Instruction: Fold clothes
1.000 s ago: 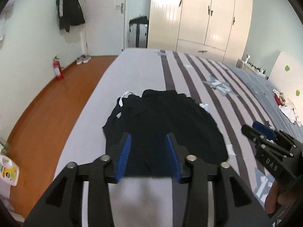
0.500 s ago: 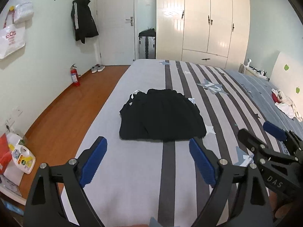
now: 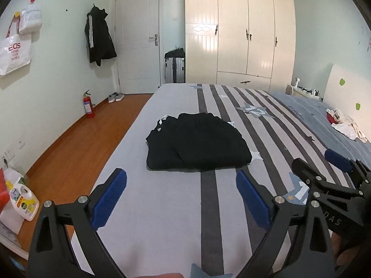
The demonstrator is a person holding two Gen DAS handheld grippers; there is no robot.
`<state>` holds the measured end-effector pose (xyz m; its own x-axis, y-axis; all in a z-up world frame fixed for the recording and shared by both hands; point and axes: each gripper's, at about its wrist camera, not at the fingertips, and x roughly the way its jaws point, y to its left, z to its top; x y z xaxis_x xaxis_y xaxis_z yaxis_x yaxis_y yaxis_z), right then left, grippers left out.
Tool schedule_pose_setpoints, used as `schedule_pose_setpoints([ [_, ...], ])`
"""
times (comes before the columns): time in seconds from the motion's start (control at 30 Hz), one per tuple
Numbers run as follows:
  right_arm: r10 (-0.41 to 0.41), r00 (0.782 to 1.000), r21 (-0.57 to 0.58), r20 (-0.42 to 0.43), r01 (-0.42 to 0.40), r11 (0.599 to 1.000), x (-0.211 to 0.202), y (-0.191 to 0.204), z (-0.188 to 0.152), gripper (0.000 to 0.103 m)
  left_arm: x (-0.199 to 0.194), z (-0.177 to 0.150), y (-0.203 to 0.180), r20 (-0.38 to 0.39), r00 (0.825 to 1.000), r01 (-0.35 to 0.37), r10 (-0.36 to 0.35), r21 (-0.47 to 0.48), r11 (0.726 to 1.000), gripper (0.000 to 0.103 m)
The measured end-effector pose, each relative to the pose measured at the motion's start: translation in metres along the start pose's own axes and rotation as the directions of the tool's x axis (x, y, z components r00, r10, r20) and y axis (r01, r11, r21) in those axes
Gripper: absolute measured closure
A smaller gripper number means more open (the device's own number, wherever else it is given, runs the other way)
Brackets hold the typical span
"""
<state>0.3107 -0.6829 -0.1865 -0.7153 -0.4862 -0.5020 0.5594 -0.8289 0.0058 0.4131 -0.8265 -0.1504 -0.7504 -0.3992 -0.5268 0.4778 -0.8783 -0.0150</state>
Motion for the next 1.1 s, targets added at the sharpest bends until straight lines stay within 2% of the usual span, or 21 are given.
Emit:
schedule_pose_setpoints([
  [0.27, 0.020, 1.000, 0.019, 0.009, -0.020, 1.000, -0.014, -0.003, 0.016, 0.020, -0.010, 0.011, 0.005, -0.001, 1.000, 0.010, -0.010, -0.034, 0.999, 0.008],
  [0.53, 0.015, 0.999, 0.015, 0.032, -0.015, 1.000, -0.025, -0.008, 0.027, 0.020, -0.020, 0.021, -0.002, 0.018, 1.000, 0.024, -0.023, -0.023, 0.999, 0.006],
  [1.1, 0.009, 1.000, 0.021, 0.029, -0.010, 1.000, -0.031, -0.018, 0.029, 0.020, -0.023, 0.025, -0.016, 0.020, 1.000, 0.024, -0.024, 0.000, 1.000, 0.006],
])
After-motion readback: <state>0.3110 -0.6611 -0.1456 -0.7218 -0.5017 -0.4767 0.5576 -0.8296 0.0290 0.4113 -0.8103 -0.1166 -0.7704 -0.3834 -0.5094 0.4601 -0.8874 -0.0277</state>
